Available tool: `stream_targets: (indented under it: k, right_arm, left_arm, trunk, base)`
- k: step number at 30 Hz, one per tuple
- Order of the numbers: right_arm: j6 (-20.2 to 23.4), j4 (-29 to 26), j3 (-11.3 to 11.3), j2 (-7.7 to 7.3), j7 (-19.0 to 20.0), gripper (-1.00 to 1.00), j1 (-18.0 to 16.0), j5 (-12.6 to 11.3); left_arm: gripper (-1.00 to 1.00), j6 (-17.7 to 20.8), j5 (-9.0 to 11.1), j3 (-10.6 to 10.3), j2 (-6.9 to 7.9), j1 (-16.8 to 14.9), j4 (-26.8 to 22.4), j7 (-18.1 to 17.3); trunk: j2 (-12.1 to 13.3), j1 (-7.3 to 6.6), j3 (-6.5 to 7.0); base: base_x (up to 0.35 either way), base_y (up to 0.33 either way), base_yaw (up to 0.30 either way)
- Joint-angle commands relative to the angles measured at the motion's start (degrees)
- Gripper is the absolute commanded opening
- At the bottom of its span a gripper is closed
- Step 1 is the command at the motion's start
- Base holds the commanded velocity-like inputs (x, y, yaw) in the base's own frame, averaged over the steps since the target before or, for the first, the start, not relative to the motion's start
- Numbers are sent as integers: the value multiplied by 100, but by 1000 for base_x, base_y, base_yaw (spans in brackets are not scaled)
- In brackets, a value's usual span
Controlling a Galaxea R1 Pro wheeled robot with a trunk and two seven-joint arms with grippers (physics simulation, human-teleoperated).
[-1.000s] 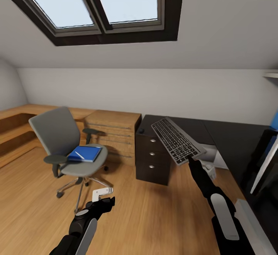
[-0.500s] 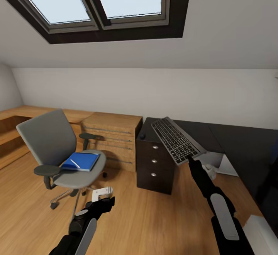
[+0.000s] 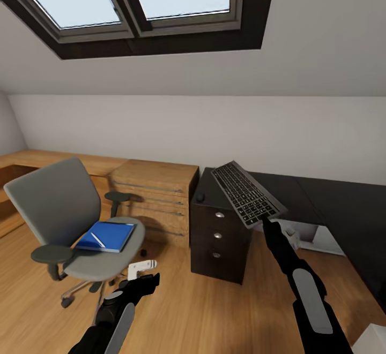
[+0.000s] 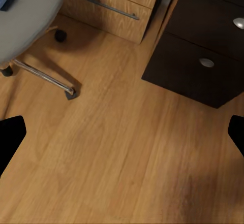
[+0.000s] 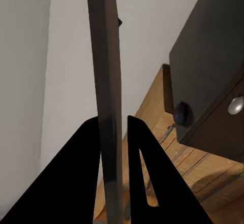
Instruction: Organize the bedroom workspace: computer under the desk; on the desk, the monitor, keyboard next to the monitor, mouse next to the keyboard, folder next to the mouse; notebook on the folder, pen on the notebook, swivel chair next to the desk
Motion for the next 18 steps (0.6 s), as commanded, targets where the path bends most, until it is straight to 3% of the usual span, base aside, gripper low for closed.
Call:
stream_targets:
  k: [1,9,14,18]
  right_arm:
    - [44,-1,-21,7,37,-100,-5,-58]
    - [-17,145,-29,9,28,-100,-5,-58]
    - [-447,480,-2,16,20,-100,-5,-71]
    - [-645,627,0,29,17,-100,-5,-86]
  left_arm:
    - [100,15,60,-9,0,-4,-7,55]
    - [100,15,52,-11,-2,-4,-7,58]
    - [100,15,51,-11,-2,-4,-7,59]
    - [100,11,51,-19,-3,-4,-8,59]
  trunk:
    - [-4,3,-6]
    - [-4,3,-6]
    - [-4,3,-6]
    - [-4,3,-6]
  base:
    - [326,0,0]
    - [270,170,-109]
    - [58,59,-245]
    - [76,225,-256]
